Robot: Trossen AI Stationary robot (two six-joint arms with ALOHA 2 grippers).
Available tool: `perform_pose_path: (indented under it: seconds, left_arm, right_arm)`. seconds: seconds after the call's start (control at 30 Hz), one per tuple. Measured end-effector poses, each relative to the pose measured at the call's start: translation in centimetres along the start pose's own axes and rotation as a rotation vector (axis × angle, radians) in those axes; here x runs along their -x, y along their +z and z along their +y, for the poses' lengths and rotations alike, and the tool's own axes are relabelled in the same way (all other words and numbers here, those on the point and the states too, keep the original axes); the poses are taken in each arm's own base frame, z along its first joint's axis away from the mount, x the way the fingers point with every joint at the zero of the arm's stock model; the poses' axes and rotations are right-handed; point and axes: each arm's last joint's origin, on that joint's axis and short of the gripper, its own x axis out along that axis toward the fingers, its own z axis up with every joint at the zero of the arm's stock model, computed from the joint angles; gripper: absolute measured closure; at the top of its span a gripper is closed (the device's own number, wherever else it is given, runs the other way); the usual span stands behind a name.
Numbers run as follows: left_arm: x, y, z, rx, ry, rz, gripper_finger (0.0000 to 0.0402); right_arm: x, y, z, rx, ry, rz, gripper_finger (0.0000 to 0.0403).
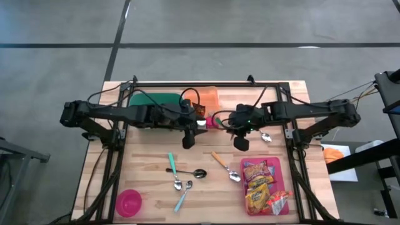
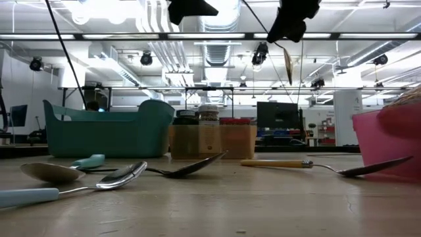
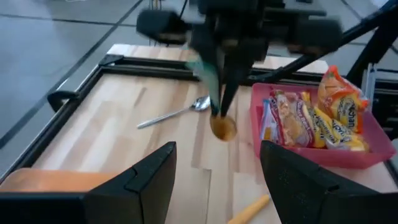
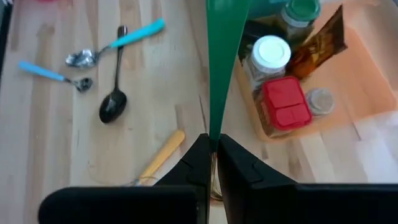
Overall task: Pick & Place Food Item
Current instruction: Put the green spoon into the green bin
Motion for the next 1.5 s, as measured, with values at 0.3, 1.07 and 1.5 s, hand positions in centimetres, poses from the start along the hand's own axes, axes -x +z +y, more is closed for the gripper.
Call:
perform_pose_path:
  seconds: [0.3,1.07,1.5]
  left_arm:
    - [0.3,1.4,1.0,0.383,-0.039,-0.053,0.0166]
    - [0.2,-0.1,1.9,0.636,-0.138,0.153,0.0235]
    - [0.1,-0.3,1.7,0.649,-0.195,0.197,0.0252]
  right_arm:
    - [-2.6,0.2,1.0,0.085,0.011,0.029,0.0391]
    - [-5.5,3.2,2.9,0.234,-0.045,0.120,0.0391]
    - [-5.7,3.6,3.2,0.244,-0.070,0.135,0.0391]
